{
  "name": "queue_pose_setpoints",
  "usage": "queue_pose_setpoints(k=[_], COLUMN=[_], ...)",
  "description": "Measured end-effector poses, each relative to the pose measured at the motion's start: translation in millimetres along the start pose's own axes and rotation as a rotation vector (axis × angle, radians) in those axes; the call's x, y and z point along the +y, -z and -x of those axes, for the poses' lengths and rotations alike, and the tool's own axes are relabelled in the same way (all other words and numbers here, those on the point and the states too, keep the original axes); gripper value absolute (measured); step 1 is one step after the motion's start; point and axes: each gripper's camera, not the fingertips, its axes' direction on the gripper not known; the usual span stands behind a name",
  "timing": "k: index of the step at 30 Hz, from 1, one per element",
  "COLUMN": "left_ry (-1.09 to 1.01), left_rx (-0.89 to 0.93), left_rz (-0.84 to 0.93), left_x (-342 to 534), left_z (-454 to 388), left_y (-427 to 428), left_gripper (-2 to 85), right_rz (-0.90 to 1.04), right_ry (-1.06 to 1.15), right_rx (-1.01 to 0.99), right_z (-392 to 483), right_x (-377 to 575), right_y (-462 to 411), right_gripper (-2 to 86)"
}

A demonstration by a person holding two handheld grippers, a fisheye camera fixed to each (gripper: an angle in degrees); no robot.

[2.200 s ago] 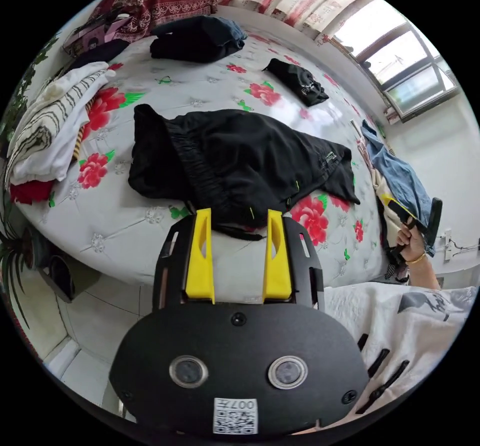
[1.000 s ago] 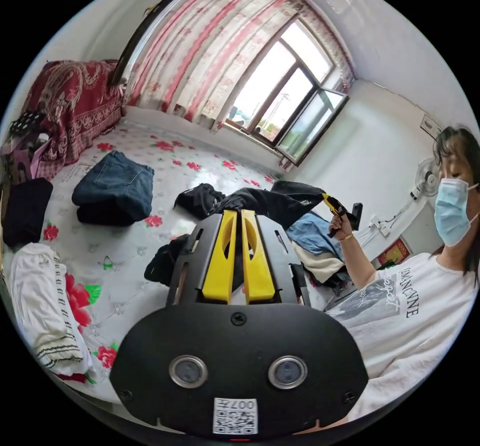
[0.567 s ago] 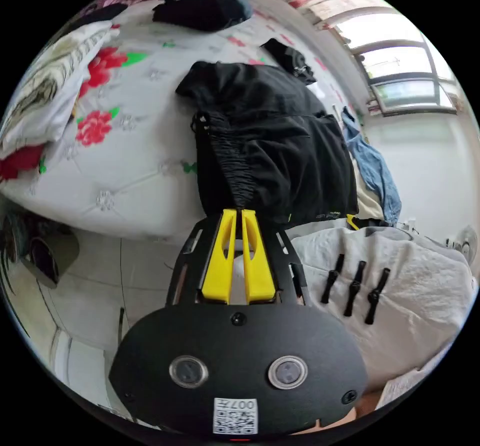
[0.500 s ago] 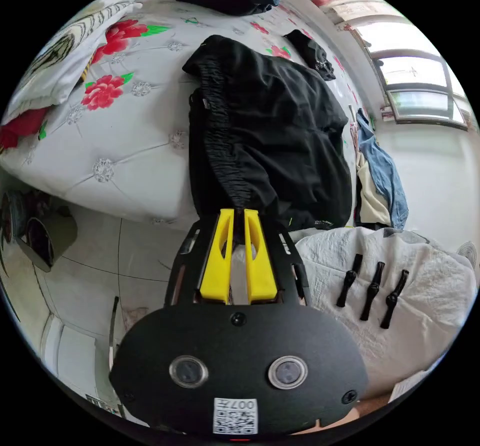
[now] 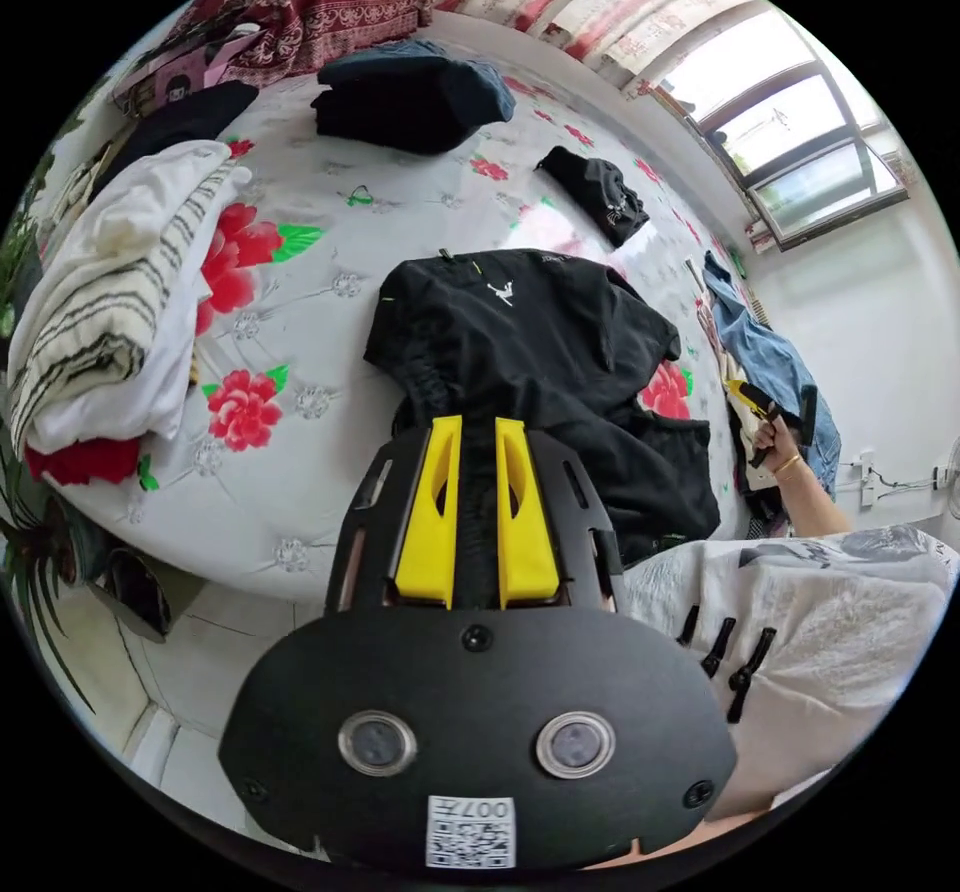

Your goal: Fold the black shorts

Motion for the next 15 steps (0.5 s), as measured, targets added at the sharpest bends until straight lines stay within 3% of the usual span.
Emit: queue_pose_setpoints(k=[6, 10, 13, 15], left_ry=[0.001, 0.005, 0.014, 0.004], left_rx=[0.012, -0.002, 0.007, 0.025], left_rz=[0.063, 0.132, 0.140, 0.141], left_x=[-54.6, -65.8, -69.5, -72.4], left_z=[0.0, 9.2, 16.7, 17.5], left_y=[-59.0, -89.9, -98.0, -101.5], left_gripper=[6.4, 5.6, 3.9, 2.4], right_rz=[0.089, 0.094, -0.156, -0.300], right_ry=[-0.218, -0.191, 0.048, 0.353], right_rx=[-0.072, -0.162, -0.143, -0.061], right_z=[-11.7, 5.7, 57.7, 118.1], right_x=[-47.9, -63.1, -72.5, -51.9], right_y=[-112.6, -132.0, -72.7, -17.3], right_gripper=[5.4, 1.1, 0.1, -0.1])
